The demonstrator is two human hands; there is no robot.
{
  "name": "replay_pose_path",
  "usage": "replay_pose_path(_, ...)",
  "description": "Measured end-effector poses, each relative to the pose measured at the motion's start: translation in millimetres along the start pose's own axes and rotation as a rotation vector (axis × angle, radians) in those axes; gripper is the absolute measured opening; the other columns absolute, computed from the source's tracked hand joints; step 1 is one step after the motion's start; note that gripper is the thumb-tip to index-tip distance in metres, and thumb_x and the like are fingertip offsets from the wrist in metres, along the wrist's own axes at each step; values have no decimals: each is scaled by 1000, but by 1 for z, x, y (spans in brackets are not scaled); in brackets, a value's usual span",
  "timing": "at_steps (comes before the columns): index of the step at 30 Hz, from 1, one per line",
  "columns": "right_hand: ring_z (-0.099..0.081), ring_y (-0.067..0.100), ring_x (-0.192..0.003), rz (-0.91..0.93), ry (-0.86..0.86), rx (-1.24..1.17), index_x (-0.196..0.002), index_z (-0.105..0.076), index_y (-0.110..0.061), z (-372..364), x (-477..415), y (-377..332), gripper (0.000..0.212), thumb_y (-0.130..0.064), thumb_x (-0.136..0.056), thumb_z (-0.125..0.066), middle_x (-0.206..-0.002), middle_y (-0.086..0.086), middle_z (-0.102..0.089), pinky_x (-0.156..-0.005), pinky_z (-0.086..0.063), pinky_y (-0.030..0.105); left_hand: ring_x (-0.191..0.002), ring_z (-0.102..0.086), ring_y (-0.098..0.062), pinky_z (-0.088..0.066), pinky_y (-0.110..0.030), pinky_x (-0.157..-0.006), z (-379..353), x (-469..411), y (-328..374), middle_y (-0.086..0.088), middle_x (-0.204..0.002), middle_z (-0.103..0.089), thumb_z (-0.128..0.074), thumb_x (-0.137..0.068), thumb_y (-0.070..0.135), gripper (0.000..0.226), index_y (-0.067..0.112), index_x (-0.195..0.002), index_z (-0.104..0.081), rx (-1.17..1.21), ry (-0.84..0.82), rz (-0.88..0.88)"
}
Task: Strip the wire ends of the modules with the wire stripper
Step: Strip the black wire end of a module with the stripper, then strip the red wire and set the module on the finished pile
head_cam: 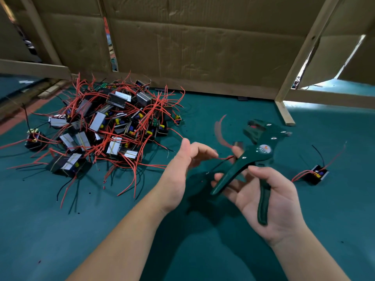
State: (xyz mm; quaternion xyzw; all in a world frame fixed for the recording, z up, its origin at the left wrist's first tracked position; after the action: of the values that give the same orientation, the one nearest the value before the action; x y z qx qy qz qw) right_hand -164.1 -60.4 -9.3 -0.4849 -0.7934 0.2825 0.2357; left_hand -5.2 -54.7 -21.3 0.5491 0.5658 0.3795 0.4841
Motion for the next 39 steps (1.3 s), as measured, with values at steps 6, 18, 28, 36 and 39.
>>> replay_pose_path(6, -65, 45, -96, 379, 456, 322, -92, -51, -15, 23, 0, -21, 18, 2, -89, -51, -95, 12, -52, -74, -57, 51, -104, -51, -12, -34, -29, -90, 26, 0, 7, 8, -104, -59, -50, -86, 32, 23, 21, -100, -66, -1053, 529, -305)
replay_pose_path(18, -69, 32, -91, 431, 469, 511, -91, -58, -23, 27, 3, -23, 17, -16, -76, -64, -107, -2, -66, -80, -53, 60, -106, -34, -25, -15, -36, -77, 60, 4, 19, 3, -104, -64, -59, -85, 15, 32, 36, -109, -66, -1539, 828, 112)
replay_pose_path(28, -66, 37, -82, 293, 290, 309, -104, -59, -9, 10, 3, -14, 23, 4, -90, -45, -103, 10, -67, -68, -56, 55, -71, -58, -3, -46, -27, -76, 56, 1, 22, 15, -77, -69, -68, -87, 17, 15, 28, -93, -75, -1004, 635, -181)
replay_pose_path(36, -65, 35, -80, -198, -110, -34, -119, -62, 3, 1, 6, -13, 76, -23, -51, -82, -129, 26, -55, -72, -55, 52, -66, -65, -5, -49, -16, -66, 4, 2, 1, 1, -73, -74, -81, -70, 15, 19, 22, -77, -66, -359, 41, -33)
replay_pose_path(39, -65, 34, -80, -192, -172, -18, -122, -60, 2, 1, 7, -14, 78, -23, -51, -83, -130, 19, -57, -72, -54, 52, -58, -62, -8, -49, -18, -59, 4, 4, 2, -1, -66, -71, -83, -64, 29, 18, 24, -70, -67, -348, -79, 60)
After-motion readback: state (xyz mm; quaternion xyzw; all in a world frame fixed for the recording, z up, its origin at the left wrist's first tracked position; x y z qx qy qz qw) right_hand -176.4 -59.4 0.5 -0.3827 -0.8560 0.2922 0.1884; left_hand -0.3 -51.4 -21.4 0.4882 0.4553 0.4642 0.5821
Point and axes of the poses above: each hand's wrist, its own x-axis away from the middle knuckle, its own z-axis out of the back of the hand, y = z × x, the point moved 1 cm from there along -x, towards the middle knuckle
